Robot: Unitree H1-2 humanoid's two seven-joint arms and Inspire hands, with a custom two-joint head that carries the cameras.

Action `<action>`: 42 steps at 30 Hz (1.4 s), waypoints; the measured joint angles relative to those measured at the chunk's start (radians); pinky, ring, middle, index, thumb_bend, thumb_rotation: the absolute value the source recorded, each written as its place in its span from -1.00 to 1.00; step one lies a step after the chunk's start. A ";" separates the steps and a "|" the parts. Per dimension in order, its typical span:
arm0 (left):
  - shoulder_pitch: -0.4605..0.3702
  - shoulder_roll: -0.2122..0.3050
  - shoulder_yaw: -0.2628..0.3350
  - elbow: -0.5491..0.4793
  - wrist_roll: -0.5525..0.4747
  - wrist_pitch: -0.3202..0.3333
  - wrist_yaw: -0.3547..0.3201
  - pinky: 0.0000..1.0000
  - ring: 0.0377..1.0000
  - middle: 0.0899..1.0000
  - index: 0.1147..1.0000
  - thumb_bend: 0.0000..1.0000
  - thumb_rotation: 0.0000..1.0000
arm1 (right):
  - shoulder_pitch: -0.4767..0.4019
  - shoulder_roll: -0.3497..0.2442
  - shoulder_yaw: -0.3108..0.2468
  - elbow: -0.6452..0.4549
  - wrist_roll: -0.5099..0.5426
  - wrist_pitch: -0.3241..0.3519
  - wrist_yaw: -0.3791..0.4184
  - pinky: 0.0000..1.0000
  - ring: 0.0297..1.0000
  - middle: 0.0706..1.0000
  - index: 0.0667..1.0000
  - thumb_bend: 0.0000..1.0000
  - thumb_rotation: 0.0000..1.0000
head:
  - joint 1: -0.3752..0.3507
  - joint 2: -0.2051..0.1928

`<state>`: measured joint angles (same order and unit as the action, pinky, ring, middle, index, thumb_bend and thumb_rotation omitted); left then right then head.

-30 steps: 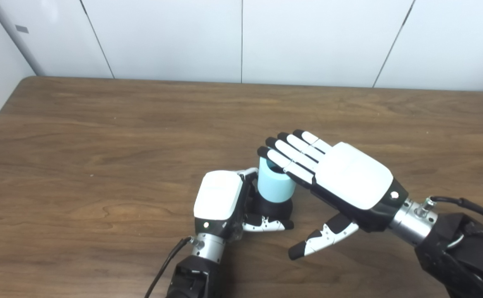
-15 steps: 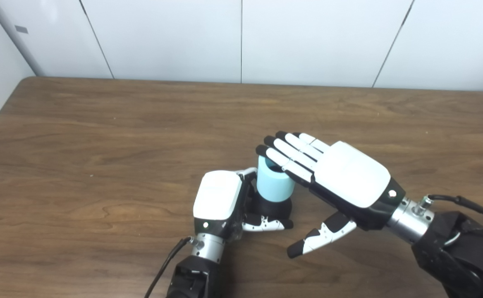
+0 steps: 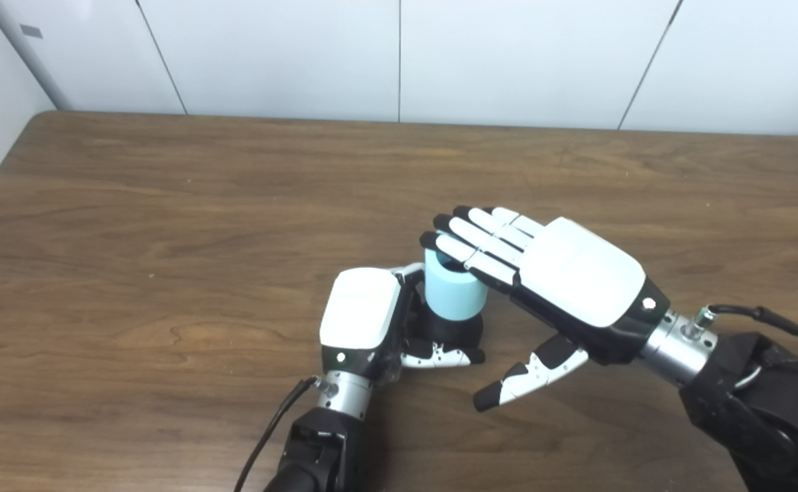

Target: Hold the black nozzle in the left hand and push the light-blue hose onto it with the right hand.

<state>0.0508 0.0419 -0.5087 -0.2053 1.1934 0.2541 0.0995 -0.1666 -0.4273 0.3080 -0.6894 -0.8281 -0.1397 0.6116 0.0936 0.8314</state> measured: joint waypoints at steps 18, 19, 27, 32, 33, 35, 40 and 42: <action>-0.002 0.002 0.000 0.000 -0.001 0.002 0.000 -0.36 -0.27 -0.34 -0.12 0.04 -1.00 | -0.029 -0.002 0.007 0.001 0.011 0.036 0.025 0.89 0.99 0.97 0.98 0.35 0.88 | 0.002 -0.006; -0.002 0.002 0.000 0.000 -0.001 0.003 0.000 -0.36 -0.27 -0.34 -0.12 0.04 -1.00 | -0.030 -0.002 0.007 0.003 0.013 0.036 0.026 0.89 0.99 0.97 0.97 0.36 0.86 | 0.002 -0.006; -0.004 0.009 0.000 -0.003 -0.002 0.003 -0.003 -0.39 -0.29 -0.15 -0.16 0.05 -1.00 | -0.026 -0.006 0.008 0.018 0.016 0.035 0.024 0.90 0.95 0.94 0.96 0.37 0.88 | -0.002 -0.003; -0.004 0.009 0.001 -0.010 -0.002 0.005 -0.020 -0.40 -0.30 -0.15 -0.16 0.05 -1.00 | -0.014 -0.009 0.012 0.022 0.016 0.037 0.026 0.93 0.95 0.94 0.95 0.36 0.86 | -0.002 -0.002; -0.004 0.009 0.001 -0.010 -0.001 0.005 -0.020 -0.40 -0.30 -0.15 -0.16 0.05 -1.00 | -0.012 -0.009 0.012 0.022 0.016 0.038 0.026 0.93 0.95 0.94 0.94 0.36 0.85 | -0.003 -0.002; -0.004 0.009 0.001 -0.010 -0.001 0.005 -0.021 -0.40 -0.29 -0.30 -0.14 0.04 -1.00 | -0.007 -0.009 0.011 0.022 0.018 0.042 0.021 0.88 0.94 0.92 0.93 0.36 0.80 | -0.003 -0.002; -0.003 0.009 0.000 -0.011 -0.001 0.004 -0.022 -0.39 -0.28 -0.17 -0.16 0.05 -1.00 | 0.004 -0.008 0.008 0.022 0.041 0.059 0.009 0.90 0.93 0.92 0.95 0.34 0.79 | -0.005 0.000; -0.003 0.009 0.001 -0.011 -0.002 0.004 -0.022 -0.37 -0.27 -0.21 -0.15 0.05 -1.00 | 0.005 -0.008 0.008 0.022 0.042 0.060 0.008 0.93 0.93 0.92 0.96 0.36 0.84 | -0.003 -0.002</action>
<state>0.0482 0.0505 -0.5081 -0.2164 1.1912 0.2576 0.0777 -0.1621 -0.4357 0.3156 -0.6673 -0.7858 -0.0798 0.6198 0.0905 0.8299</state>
